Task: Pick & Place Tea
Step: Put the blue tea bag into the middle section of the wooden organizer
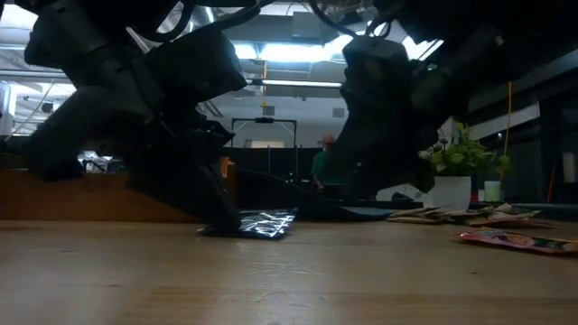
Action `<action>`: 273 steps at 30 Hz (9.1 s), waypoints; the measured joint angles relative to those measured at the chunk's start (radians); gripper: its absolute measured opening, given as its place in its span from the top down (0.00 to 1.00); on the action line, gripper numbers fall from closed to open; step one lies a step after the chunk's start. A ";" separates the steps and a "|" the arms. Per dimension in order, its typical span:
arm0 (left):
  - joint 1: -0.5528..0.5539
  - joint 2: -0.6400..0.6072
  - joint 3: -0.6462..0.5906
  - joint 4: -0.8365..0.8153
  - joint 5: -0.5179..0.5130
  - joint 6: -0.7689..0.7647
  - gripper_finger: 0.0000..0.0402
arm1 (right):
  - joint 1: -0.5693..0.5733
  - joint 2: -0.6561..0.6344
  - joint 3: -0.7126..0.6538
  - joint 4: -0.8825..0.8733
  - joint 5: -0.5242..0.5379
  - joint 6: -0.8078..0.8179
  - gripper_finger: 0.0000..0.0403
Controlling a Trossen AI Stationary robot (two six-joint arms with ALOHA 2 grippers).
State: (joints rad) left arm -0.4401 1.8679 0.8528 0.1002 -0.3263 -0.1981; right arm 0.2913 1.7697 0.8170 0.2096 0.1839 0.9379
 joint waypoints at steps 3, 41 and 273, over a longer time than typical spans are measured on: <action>0.006 0.001 0.000 0.034 -0.001 0.012 1.00 | -0.021 0.009 0.002 0.008 -0.015 0.000 0.52; 0.023 0.002 0.001 0.067 -0.047 0.047 1.00 | -0.092 0.170 0.119 0.089 -0.134 -0.105 0.67; 0.301 -0.612 -0.010 -0.928 0.146 0.011 1.00 | -0.143 0.165 0.391 -0.228 -0.204 -0.707 0.67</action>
State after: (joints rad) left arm -0.1390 1.2556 0.8426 -0.8275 -0.1802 -0.1867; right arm 0.1482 1.9347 1.2079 -0.0189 -0.0200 0.2306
